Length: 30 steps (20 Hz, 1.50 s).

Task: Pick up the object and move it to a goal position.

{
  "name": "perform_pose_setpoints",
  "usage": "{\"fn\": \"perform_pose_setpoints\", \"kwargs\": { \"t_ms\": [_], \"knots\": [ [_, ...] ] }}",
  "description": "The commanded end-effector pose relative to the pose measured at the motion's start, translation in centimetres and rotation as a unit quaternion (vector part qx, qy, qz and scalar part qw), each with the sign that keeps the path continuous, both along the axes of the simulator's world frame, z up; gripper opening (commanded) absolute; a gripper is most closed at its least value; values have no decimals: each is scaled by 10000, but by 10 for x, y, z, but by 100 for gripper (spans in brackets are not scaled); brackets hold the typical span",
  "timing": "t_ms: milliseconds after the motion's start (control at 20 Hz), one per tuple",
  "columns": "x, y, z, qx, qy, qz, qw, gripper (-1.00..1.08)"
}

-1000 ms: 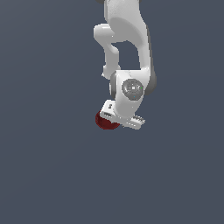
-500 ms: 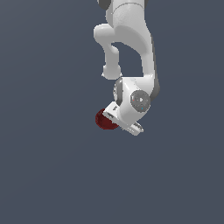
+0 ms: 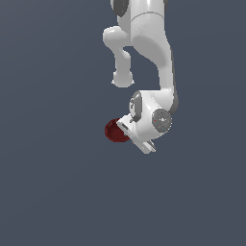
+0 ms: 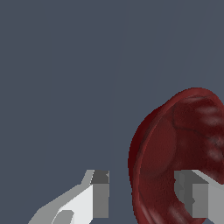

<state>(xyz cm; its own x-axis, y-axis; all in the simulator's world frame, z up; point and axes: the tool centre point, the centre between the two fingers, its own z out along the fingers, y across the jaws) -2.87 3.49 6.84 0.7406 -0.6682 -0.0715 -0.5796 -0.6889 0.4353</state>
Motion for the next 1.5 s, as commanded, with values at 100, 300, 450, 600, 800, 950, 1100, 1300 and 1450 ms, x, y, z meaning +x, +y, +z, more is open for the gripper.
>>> {"fn": "perform_pose_setpoints", "kwargs": {
  "t_ms": [100, 300, 450, 600, 800, 950, 1100, 1300, 1450],
  "knots": [
    [-1, 0, -4, -258, 7, -251, 9994, 28],
    [-2, 0, -6, -397, 7, -379, 9985, 28],
    [-2, 0, -6, -450, 5, -427, 9981, 28],
    [-2, 0, -6, -444, 7, -420, 9981, 28],
    [-4, -2, -11, -446, 7, -422, 9981, 28],
    [-9, -6, -21, -453, 6, -430, 9980, 28],
    [-12, -9, -29, -456, 6, -433, 9980, 28],
    [-14, -10, -32, -458, 6, -436, 9980, -100],
    [-14, -10, -32, -458, 6, -436, 9980, -100]
  ]
}}
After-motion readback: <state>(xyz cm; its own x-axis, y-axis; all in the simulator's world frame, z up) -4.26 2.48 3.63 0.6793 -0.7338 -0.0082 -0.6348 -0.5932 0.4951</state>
